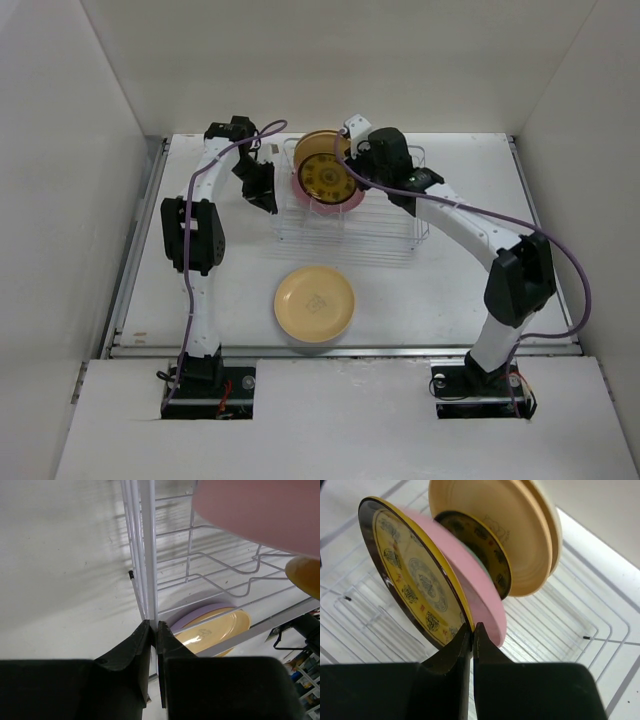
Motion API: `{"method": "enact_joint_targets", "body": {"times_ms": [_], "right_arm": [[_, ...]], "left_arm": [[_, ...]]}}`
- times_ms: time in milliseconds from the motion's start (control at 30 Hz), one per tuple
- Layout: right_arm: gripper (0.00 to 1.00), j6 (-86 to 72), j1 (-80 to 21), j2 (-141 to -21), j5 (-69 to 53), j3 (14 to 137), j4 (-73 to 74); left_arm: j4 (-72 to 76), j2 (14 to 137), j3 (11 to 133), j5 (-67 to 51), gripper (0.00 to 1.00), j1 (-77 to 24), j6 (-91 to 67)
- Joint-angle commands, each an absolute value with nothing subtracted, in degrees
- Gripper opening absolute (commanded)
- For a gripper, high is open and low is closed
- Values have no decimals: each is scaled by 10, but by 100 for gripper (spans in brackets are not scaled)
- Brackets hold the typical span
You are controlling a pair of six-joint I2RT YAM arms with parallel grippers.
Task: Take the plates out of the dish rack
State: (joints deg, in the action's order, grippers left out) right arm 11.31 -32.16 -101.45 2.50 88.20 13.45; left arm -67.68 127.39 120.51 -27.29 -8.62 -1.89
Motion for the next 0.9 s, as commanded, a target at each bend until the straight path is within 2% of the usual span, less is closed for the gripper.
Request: {"method": "enact_joint_targets", "body": {"times_ms": [0,133,267,300,367,433,500,600,767,867], "right_arm": [[0,89,-332,-984,11,883,109],[0,94,-332,-1024,1,896,131],[0,76,-332,-1002,-18,895,139],[0,66,-332,-992,-9,889,130],[0,41,-332,-960,14,883,130],[0,-17,-327,-937,30,883,130],[0,-95,-314,-898,64,883,155],[0,-167,-292,-849,53,849,206],[0,-235,-251,-764,-10,746,286],[0,-275,-220,-707,-71,645,354]], "left_arm": [[-657,1267,1202,-246,0,-75,-14],[-657,1260,1208,-241,0,-75,-14],[-657,1249,1208,-241,14,-75,-2],[-657,1241,1208,-233,23,-75,8],[-651,1233,1215,-216,31,-75,25],[-645,1225,1215,-206,37,-75,40],[-630,1203,1220,-197,48,-80,59],[-586,1168,1184,-191,57,-80,72],[-534,1123,1156,-199,60,-93,103],[-509,1111,1150,-210,61,-105,136]]}}
